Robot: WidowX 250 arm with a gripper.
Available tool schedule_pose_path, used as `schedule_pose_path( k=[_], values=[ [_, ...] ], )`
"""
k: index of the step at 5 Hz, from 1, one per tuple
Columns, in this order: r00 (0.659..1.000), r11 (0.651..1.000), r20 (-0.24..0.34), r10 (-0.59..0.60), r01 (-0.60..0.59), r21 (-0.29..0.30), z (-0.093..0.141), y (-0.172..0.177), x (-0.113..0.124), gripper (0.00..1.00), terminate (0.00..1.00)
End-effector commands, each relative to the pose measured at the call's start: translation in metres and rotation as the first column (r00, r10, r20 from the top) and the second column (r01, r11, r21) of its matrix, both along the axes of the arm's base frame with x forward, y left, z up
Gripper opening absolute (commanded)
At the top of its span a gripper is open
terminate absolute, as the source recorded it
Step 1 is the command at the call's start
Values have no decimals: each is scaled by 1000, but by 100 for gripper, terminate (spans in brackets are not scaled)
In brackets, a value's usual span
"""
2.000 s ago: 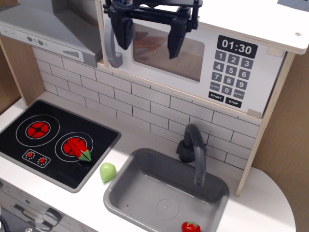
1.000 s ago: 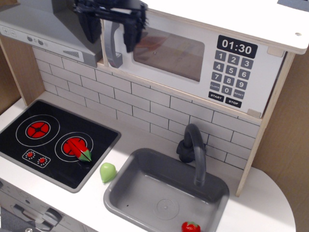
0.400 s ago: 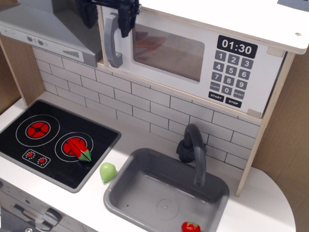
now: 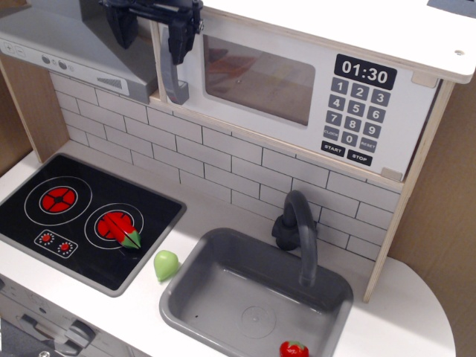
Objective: Open microwave
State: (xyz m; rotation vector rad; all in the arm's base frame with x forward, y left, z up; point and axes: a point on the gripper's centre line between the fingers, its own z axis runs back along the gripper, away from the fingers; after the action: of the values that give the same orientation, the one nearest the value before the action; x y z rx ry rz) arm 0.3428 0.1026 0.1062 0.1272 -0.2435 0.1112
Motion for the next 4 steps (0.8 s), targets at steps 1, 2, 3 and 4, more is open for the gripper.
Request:
schedule_pose_path(
  k=[1, 2, 3, 4],
  values=[
    [997, 997, 19, -79, 79, -18, 7, 1, 12, 0, 0],
    [996, 994, 24, -90, 91, -66, 6, -5, 13, 0, 0],
    [992, 987, 44, -120, 124, -101, 11, -6, 13, 0, 0],
    [989, 987, 86, -118, 127, -101, 9, -9, 9, 0, 0]
  ],
)
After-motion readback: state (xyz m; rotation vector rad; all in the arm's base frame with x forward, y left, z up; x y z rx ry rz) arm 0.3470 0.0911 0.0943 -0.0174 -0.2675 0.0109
